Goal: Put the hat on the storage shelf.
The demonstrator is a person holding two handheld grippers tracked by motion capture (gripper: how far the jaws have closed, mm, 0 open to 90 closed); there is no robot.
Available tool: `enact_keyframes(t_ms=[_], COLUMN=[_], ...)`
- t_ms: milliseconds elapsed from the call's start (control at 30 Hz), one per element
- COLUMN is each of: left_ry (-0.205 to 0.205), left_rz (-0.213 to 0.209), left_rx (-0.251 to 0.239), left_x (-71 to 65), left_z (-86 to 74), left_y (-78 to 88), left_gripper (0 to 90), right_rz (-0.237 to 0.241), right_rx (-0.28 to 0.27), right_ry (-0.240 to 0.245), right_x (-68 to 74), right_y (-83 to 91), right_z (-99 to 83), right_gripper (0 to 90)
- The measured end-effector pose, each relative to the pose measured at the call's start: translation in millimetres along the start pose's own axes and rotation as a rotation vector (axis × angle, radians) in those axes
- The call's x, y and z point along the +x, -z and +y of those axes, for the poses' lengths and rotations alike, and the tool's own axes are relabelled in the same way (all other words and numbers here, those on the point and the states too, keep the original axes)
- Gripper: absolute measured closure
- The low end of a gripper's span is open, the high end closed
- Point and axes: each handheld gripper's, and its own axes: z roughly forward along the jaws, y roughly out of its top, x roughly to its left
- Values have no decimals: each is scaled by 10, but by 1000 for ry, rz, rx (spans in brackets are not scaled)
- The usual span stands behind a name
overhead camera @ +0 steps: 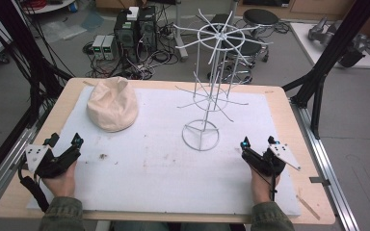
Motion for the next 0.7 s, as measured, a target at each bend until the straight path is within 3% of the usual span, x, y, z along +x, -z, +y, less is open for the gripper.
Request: enact_keyframes(t_ms=[467, 700], left_ry=[2, 10], left_rz=[6, 3], left_rx=[7, 7], left_x=[12, 19], left_z=[-9, -7], left_y=[-8, -7], left_gripper=[256, 256], right_rz=[4, 1], right_rx=[5, 40], right_ry=[-2, -11], right_x=[-2, -8], right_y=[-2, -33], right_z=[-4, -21], right_gripper=[109, 109])
